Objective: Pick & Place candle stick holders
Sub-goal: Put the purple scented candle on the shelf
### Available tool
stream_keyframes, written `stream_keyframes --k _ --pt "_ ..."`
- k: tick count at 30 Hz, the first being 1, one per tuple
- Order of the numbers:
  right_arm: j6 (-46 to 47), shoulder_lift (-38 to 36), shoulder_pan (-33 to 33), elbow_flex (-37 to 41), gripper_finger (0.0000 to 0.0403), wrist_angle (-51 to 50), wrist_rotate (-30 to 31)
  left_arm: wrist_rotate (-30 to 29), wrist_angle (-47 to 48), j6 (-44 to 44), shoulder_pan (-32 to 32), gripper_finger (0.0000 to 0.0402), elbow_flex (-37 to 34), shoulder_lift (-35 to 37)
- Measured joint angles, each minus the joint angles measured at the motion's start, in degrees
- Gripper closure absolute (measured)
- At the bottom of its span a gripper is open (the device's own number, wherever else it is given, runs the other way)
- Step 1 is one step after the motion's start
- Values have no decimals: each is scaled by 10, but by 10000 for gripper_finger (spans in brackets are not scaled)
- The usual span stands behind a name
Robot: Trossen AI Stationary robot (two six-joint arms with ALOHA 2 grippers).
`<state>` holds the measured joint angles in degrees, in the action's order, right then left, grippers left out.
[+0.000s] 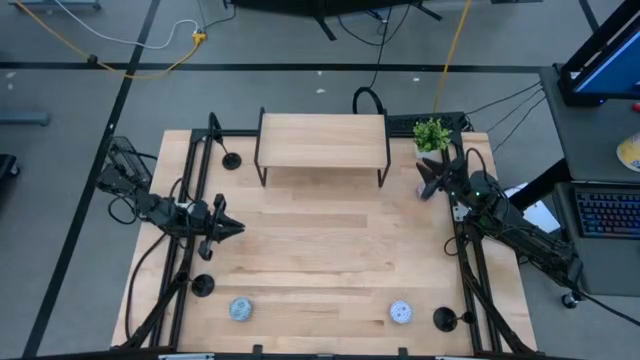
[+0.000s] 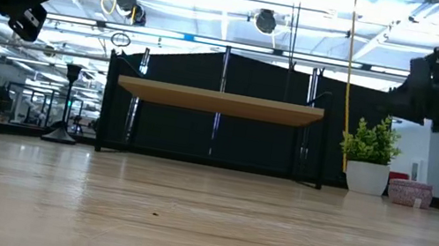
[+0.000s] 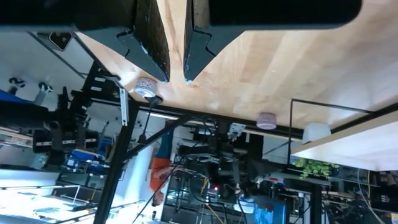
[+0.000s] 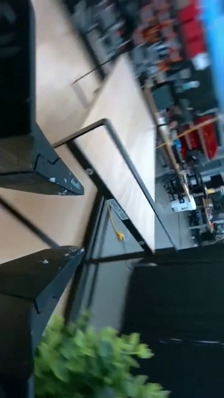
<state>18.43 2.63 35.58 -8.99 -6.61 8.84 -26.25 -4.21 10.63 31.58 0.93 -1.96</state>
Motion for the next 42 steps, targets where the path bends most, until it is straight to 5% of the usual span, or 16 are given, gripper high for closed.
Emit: stream_keyframes --k 6,11,23,28,42 --pt "127 0 0 0 268 19 0 -1 0 0 0 350 0 0" --pt "125 0 0 0 268 21 -20 -5 0 0 0 350 0 0" --pt "108 0 -1 -5 269 64 -218 -13 0 2 0 350 0 0" --pt "71 12 -1 -67 289 61 -224 -13 0 1 0 350 0 0" --pt "36 209 -1 -339 392 -268 -226 -13 1 -5 0 350 0 0"
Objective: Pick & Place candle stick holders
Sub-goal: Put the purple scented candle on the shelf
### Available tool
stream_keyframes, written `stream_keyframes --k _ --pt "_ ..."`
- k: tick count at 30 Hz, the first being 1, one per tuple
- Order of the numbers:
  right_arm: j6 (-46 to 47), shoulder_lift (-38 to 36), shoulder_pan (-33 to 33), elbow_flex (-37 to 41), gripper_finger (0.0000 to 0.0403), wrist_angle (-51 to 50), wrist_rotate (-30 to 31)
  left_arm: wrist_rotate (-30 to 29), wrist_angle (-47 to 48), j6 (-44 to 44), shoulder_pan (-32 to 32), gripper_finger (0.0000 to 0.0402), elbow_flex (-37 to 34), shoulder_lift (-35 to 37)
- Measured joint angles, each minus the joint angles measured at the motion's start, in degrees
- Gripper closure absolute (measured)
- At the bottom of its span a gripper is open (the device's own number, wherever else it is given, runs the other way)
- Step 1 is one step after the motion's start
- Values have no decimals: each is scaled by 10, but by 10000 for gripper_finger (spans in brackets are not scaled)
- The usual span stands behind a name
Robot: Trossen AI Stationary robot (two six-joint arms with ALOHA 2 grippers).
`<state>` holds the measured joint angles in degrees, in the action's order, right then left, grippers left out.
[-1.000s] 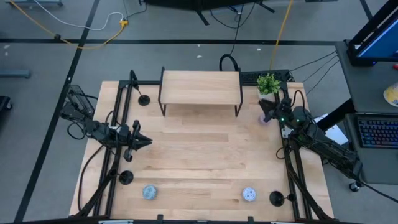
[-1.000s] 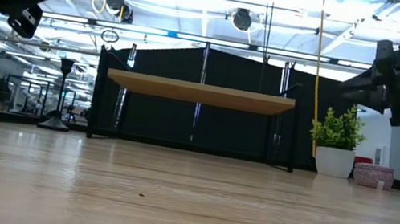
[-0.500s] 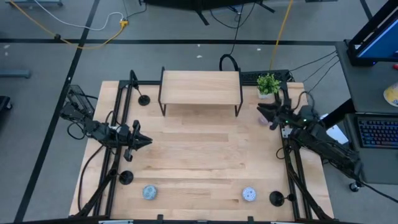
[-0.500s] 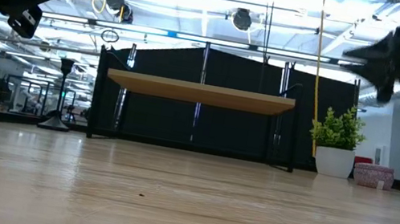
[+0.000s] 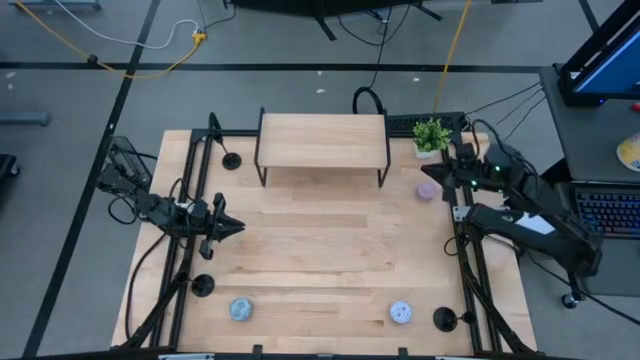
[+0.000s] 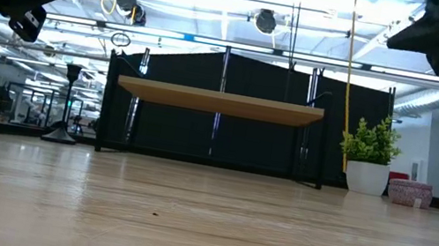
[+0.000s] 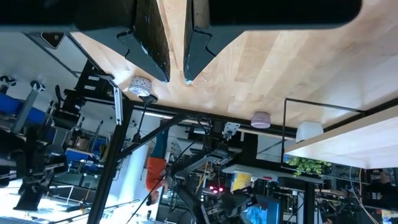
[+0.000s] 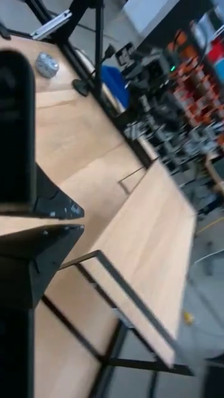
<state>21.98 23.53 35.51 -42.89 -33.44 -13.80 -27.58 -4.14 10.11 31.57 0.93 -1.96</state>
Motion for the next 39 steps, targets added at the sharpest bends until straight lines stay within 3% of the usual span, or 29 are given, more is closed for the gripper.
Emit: stream_keyframes --k 9,17,28,39 --pt "77 92 0 -42 402 -135 3 0 0 -14 0 350 0 0" --pt "140 162 0 -72 402 -328 94 0 0 -46 0 350 0 0" --pt "193 225 0 -72 392 -330 93 0 0 -55 0 350 0 0" --pt "179 238 0 -72 301 -330 114 0 0 -54 0 350 0 0"
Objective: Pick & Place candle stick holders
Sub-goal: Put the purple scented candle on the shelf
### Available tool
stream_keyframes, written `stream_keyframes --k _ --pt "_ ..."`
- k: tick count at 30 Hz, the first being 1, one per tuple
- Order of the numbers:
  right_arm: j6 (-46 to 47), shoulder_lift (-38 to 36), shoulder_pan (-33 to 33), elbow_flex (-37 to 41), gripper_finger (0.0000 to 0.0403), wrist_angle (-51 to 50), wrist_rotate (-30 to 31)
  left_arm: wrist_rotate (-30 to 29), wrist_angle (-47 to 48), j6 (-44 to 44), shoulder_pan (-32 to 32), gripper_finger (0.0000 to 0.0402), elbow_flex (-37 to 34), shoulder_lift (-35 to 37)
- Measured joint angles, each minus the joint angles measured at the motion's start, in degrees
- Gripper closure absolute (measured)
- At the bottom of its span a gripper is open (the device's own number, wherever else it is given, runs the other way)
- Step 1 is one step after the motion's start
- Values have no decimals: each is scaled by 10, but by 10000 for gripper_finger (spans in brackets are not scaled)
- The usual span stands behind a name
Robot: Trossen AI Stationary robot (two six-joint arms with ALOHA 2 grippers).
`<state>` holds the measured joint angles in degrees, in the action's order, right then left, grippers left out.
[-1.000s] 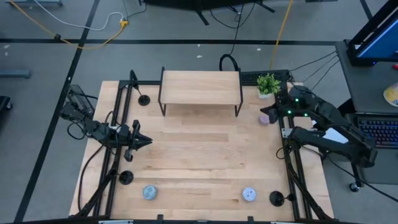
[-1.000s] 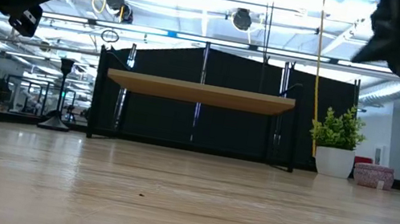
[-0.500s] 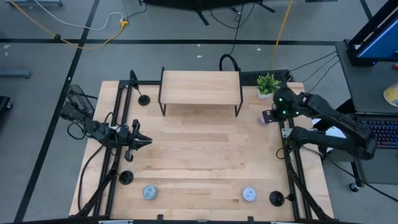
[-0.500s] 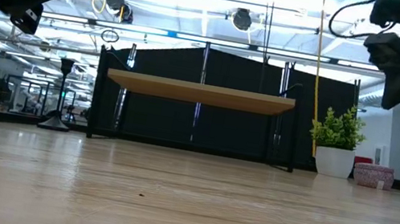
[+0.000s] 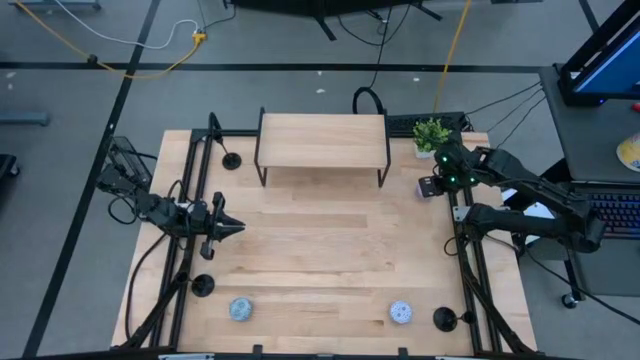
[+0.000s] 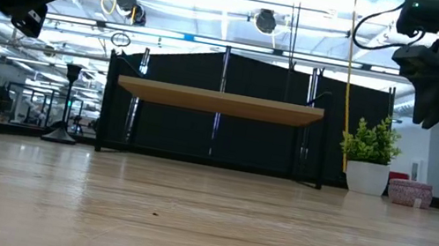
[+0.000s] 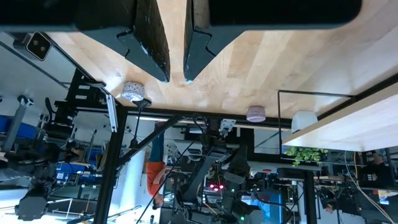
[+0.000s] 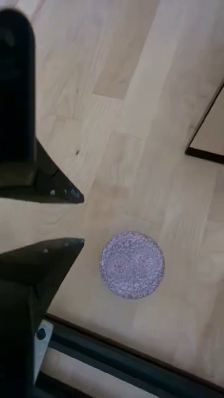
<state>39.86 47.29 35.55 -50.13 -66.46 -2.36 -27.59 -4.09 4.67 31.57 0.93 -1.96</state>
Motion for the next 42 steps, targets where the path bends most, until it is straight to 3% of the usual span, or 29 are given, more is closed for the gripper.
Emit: stream_keyframes --k 10,23,28,42 --pt "21 0 0 0 192 0 82 0 0 -13 0 350 0 0" --pt "47 30 0 0 82 0 85 -10 0 -33 0 350 0 0" --pt "40 60 0 0 67 11 85 -10 0 -35 0 350 0 0" --pt "17 88 0 0 80 20 84 -10 0 -33 0 350 0 0"
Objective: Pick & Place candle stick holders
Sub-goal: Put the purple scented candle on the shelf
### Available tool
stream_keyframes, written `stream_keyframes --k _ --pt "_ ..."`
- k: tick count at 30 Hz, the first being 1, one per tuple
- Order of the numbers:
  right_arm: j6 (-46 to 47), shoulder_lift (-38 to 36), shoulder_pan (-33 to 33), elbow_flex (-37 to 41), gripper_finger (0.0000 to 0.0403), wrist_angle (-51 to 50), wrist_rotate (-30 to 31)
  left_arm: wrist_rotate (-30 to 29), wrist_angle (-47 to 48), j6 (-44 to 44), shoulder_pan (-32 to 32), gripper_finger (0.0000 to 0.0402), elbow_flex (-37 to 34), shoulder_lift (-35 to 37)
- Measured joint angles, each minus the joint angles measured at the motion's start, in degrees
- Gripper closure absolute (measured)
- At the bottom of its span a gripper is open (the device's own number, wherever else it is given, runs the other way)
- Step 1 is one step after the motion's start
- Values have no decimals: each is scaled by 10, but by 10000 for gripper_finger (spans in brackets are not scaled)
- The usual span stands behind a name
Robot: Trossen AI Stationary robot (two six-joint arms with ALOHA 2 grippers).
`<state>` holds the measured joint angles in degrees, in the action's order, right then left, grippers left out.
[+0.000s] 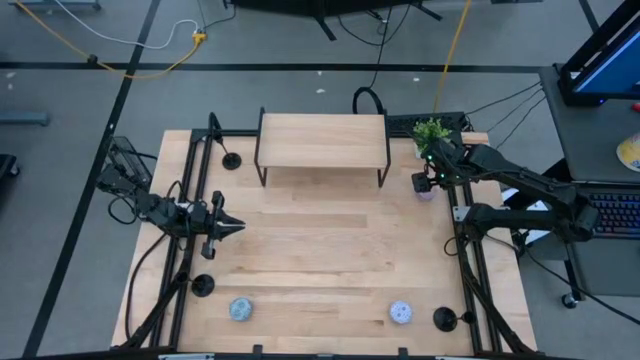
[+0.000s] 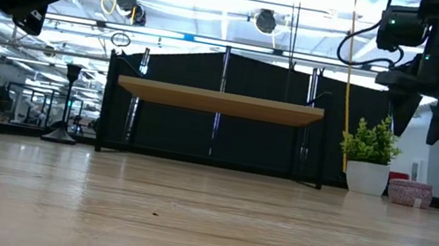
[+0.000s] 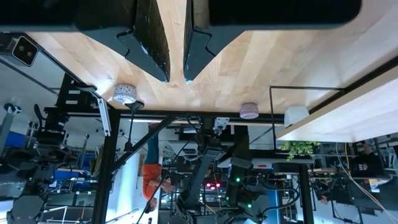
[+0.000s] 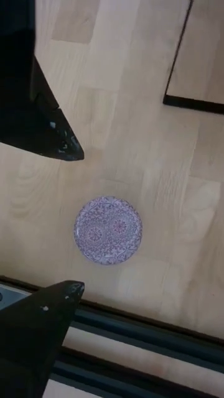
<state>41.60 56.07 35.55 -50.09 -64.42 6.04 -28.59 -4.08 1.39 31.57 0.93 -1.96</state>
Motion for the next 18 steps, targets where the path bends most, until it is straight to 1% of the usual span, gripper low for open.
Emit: stream_keyframes --k 10,18 --pt "-2 0 0 0 72 44 -1 0 0 0 0 350 0 0" --pt "-3 0 0 0 34 33 2 0 0 -1 0 350 0 0"
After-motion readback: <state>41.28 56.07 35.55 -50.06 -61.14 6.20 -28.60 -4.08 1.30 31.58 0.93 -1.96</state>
